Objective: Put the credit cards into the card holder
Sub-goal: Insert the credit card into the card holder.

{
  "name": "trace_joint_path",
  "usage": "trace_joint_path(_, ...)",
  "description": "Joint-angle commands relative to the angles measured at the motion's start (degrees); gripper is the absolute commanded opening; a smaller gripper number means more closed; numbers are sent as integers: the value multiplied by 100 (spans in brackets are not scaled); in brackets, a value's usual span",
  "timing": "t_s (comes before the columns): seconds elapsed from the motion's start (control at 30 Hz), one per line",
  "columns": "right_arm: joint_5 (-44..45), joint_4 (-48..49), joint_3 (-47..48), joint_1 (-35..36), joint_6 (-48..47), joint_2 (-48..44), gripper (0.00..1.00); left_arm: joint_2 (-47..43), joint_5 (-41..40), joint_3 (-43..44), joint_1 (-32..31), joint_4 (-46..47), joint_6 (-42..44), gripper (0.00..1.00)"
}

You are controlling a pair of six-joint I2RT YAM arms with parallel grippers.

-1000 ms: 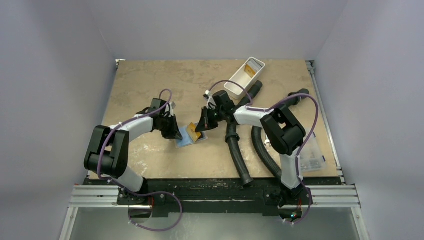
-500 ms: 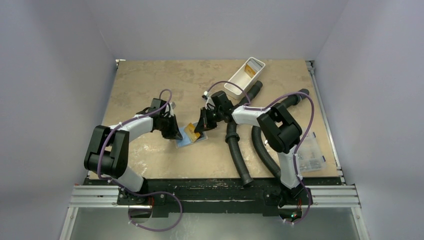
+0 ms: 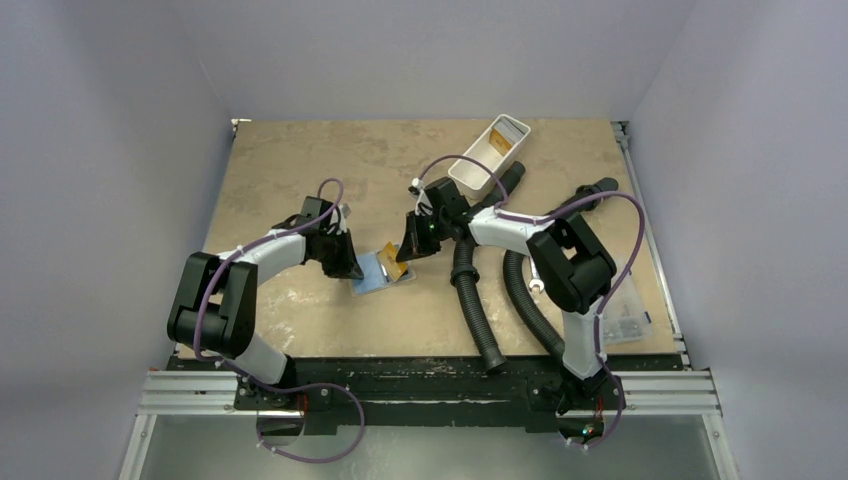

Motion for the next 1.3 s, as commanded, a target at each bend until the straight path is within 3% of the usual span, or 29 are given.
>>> trace_joint_path(0.0,485,-329,29,-13,-142,-96,0,9,-525,-19,18,-212,159,0)
trace_joint_path(0.7,-335,580,142,115,225,496,0,-17,-510,-52,18,-178,145,0)
trace_joint_path(1.27,-103,1726,-472,175,1133,519,0,-66,-494,-89,18,-176,94,0)
